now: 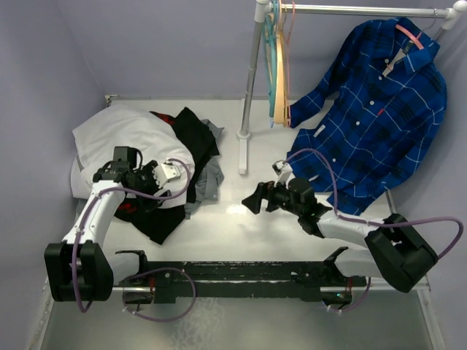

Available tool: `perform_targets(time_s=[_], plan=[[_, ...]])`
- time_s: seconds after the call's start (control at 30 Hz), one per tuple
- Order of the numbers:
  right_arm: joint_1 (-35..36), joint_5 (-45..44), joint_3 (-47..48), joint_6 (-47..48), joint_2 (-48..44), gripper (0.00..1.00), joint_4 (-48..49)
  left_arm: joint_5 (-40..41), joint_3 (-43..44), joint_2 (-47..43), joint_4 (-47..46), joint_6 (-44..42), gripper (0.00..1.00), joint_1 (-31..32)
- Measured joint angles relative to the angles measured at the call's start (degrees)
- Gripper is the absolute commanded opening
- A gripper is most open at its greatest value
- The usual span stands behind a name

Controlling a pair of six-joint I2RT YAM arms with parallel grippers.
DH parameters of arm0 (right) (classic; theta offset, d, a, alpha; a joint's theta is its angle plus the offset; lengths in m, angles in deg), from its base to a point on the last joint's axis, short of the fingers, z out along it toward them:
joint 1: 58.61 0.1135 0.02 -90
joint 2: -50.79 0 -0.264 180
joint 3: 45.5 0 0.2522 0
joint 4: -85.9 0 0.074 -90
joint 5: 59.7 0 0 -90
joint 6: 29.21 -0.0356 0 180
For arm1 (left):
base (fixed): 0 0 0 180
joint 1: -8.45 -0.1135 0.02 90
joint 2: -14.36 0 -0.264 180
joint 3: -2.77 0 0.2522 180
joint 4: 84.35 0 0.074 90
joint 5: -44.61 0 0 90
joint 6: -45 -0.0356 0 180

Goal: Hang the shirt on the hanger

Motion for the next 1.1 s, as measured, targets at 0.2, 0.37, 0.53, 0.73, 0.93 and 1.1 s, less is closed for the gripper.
perform_targets(time_s=[0.2, 0.37, 0.53, 0.73, 0.93, 1.1], plan=[[9.09, -2.14, 5.44, 8.68, 2.47, 1.0, -0.83, -0.55, 0.92, 2.71, -0.35, -0.76, 0.6, 0.04], [10.32, -2.12, 6.25, 14.21, 2.86, 1.0, 2.8, -0.28, 2.36, 2.71, 0.9, -3.26, 0.69, 0.04], [10.36, -0.31, 11.56, 17.49, 8.57, 1.0, 6.99, 1.2, 2.36, 3.34, 3.1, -6.14, 0.64, 0.04], [12.85, 1.62, 13.73, 25.29, 17.16, 1.0, 18.88, 1.25, 2.62, 6.03, 3.37, -7.67, 0.0, 0.04], [15.69, 1.33, 12.52, 39.17, 23.43, 1.0, 32.79, 0.2, 7.8, 10.1, 5.35, -8.63, 0.0, 0.04], [18.56, -2.54, 13.9, 49.66, 28.46, 1.0, 38.4, -2.32, 15.8, 10.88, 10.21, -9.25, 0.0, 0.04]])
